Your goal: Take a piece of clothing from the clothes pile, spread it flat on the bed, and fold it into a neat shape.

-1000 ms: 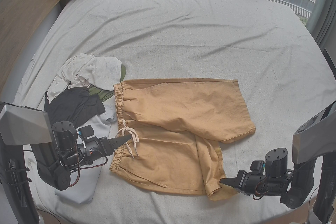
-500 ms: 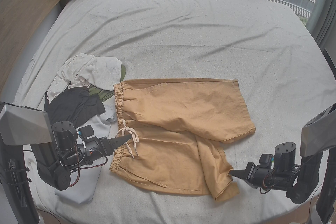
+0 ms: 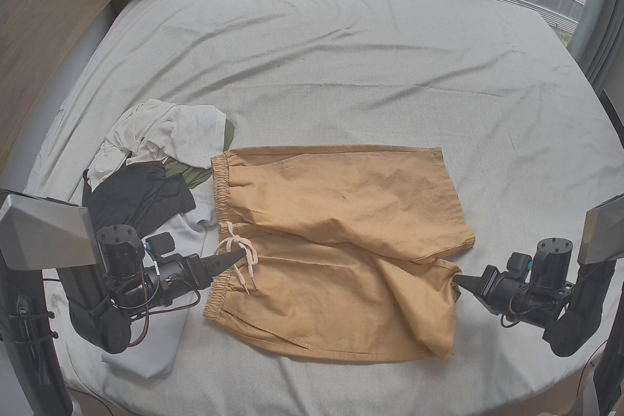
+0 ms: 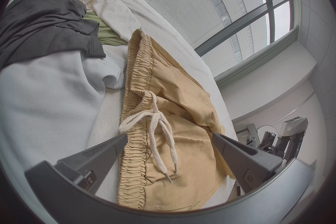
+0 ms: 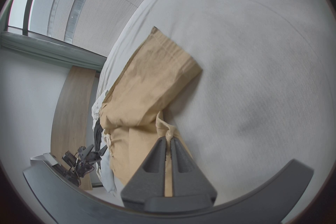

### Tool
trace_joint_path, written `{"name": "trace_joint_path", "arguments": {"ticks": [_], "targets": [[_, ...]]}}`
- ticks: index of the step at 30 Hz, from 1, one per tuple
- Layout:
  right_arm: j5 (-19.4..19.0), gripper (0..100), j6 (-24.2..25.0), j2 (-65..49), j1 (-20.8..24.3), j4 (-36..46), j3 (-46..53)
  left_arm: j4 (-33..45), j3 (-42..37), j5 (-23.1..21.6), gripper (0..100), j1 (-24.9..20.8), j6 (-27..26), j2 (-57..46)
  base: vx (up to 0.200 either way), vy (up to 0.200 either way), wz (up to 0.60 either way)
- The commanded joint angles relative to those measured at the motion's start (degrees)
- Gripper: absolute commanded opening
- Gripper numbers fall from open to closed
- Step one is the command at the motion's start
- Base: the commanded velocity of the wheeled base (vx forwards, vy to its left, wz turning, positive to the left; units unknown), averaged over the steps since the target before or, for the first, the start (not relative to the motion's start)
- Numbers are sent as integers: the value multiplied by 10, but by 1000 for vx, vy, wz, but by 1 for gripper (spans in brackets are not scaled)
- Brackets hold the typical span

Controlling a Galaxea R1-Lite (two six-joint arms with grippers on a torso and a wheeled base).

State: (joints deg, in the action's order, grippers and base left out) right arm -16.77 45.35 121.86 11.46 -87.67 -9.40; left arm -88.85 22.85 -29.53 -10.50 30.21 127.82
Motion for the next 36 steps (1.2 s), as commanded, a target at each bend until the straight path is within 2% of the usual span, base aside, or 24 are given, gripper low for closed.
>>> {"name": "trace_joint_path", "arguments": {"ticks": [1,5,10,23,36], "targets": [[0,0,-6,14,-21,0,-34,0,0,0,100,-1,0,1,0,0,0],[0,0,-21,21,-35,8,-54,0,0,0,100,-1,0,1,0,0,0],[0,0,-38,17,-57,55,-85,0,0,0,100,-1,0,2,0,0,0],[-1,0,-51,22,-93,57,-115,0,1,0,100,-1,0,3,0,0,0],[-3,0,-54,15,-96,55,-114,0,4,0,100,0,0,4,0,0,0]]}}
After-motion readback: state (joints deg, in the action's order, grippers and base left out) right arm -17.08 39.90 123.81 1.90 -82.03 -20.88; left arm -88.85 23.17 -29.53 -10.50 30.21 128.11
